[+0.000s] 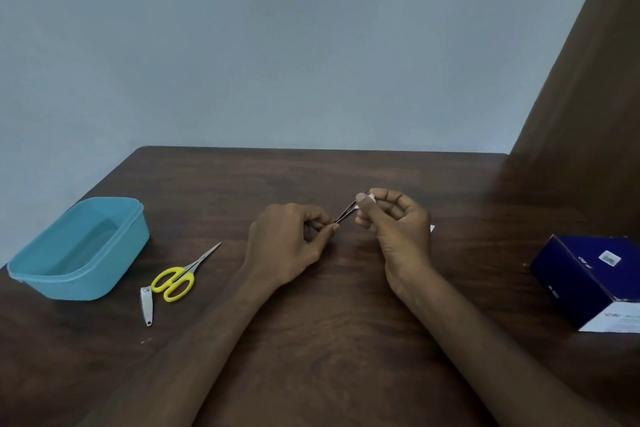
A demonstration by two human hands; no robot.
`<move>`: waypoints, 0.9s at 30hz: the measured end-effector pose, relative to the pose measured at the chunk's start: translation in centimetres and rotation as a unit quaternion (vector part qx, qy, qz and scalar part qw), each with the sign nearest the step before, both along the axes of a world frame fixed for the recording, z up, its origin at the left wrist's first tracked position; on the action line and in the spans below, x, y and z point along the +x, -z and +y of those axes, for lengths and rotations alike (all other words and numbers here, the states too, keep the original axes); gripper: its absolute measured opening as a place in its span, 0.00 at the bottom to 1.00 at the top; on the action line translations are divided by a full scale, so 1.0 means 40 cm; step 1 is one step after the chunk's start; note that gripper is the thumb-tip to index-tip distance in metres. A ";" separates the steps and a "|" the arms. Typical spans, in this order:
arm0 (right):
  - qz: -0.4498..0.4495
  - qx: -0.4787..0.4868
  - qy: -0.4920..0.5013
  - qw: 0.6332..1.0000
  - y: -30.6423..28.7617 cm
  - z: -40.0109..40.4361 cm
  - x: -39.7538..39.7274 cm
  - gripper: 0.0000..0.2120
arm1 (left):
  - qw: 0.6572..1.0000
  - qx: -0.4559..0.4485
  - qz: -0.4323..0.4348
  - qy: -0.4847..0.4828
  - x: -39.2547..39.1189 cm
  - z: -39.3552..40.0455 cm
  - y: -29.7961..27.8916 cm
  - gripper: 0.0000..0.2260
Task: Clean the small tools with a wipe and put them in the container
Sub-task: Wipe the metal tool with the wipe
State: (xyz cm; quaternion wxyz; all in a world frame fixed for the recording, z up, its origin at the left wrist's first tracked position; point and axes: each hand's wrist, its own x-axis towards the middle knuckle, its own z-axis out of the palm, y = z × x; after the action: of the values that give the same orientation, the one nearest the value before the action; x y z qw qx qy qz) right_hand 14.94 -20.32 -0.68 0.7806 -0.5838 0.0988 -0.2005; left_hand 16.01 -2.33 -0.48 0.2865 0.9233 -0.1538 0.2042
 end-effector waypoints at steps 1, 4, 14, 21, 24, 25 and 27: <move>0.003 -0.007 -0.004 1.000 0.001 0.003 -0.004 0.09 | 1.000 -0.005 0.001 0.000 0.001 0.000 0.002 0.05; 0.014 -0.018 -0.004 1.000 0.001 0.005 -0.011 0.13 | 1.000 -0.012 -0.001 0.007 -0.001 0.002 0.003 0.05; 0.037 -0.061 -0.052 0.996 -0.001 0.002 -0.014 0.08 | 0.996 -0.073 -0.038 0.032 -0.001 0.006 0.007 0.04; 0.029 -0.002 -0.044 0.999 0.000 -0.008 -0.002 0.10 | 0.993 -0.093 -0.031 0.064 0.007 0.005 0.013 0.07; 0.036 -0.069 -0.097 0.992 0.004 -0.009 -0.012 0.10 | 0.991 -0.102 -0.033 0.076 0.009 0.009 0.012 0.05; 0.038 -0.090 -0.112 0.989 0.003 -0.008 -0.015 0.11 | 0.991 -0.107 -0.032 0.080 0.010 0.009 0.012 0.05; 0.033 -0.095 -0.105 0.989 0.002 -0.008 -0.012 0.09 | 0.989 -0.119 -0.026 0.085 0.011 0.008 0.014 0.04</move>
State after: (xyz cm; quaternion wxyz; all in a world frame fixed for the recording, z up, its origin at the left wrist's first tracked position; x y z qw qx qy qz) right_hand 14.46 -20.63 -0.76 0.7349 -0.6685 0.0435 -0.1061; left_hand 16.47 -2.01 -1.05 0.4064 0.8607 -0.2137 0.2198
